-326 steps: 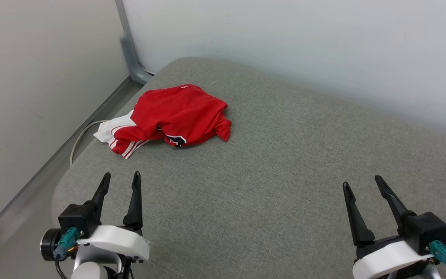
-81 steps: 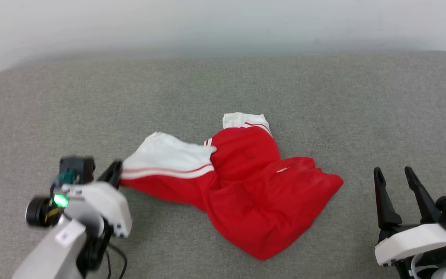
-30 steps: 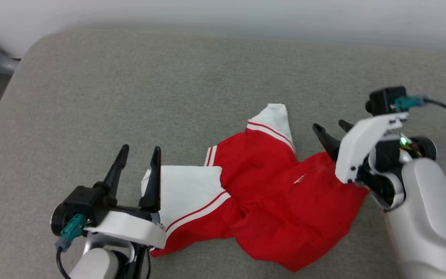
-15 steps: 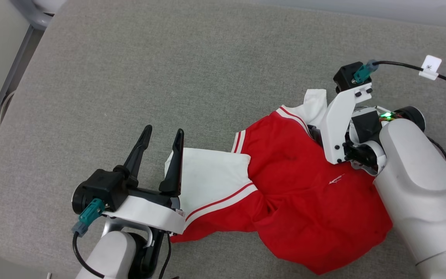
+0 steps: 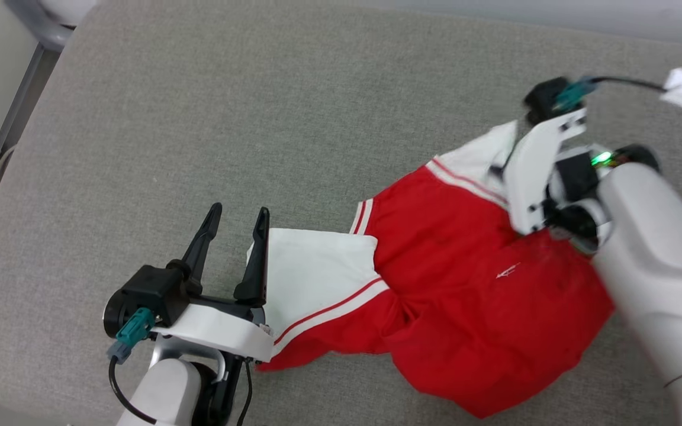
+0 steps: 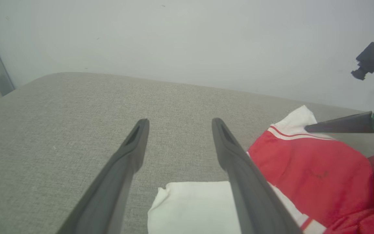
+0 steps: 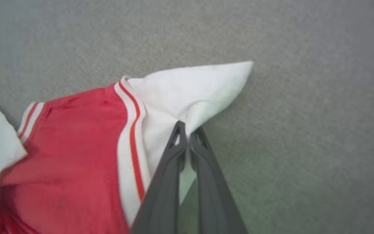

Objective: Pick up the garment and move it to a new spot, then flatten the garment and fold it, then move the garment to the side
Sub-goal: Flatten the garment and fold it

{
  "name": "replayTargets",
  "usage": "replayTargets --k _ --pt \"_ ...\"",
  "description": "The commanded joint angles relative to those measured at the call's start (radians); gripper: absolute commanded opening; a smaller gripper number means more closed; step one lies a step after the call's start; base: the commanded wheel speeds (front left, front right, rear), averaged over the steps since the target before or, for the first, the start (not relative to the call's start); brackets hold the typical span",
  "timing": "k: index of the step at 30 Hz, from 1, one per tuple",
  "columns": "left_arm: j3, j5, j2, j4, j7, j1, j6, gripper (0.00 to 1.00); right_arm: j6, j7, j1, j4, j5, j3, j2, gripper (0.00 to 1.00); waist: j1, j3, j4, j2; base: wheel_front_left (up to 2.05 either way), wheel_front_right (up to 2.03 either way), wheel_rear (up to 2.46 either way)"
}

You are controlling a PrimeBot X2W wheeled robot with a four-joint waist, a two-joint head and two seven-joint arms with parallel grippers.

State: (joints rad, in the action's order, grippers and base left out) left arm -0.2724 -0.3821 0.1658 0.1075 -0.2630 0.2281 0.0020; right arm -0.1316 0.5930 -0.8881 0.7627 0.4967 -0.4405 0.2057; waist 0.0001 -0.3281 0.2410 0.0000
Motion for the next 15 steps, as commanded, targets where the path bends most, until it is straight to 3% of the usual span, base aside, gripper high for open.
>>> replayTargets --k 1,9,15 --pt "0.004 0.004 -0.003 0.003 -0.002 -0.010 -0.004 1.00 0.002 -0.020 -0.027 -0.013 0.005 0.012 0.019 0.00 -0.0001 0.013 -0.010 0.0000 0.00 0.00 0.00" --pt "0.021 0.011 -0.002 0.024 -0.002 -0.051 -0.005 1.00 0.001 -0.089 0.072 -0.161 -0.017 0.123 0.132 0.00 -0.0001 0.081 -0.071 0.0000 0.00 0.00 0.00" --pt "0.027 0.004 0.007 0.031 0.000 -0.086 0.001 1.00 0.001 -0.054 0.314 -0.304 -0.062 0.317 0.175 0.00 -0.0001 0.121 -0.114 0.0000 0.00 0.00 0.00"
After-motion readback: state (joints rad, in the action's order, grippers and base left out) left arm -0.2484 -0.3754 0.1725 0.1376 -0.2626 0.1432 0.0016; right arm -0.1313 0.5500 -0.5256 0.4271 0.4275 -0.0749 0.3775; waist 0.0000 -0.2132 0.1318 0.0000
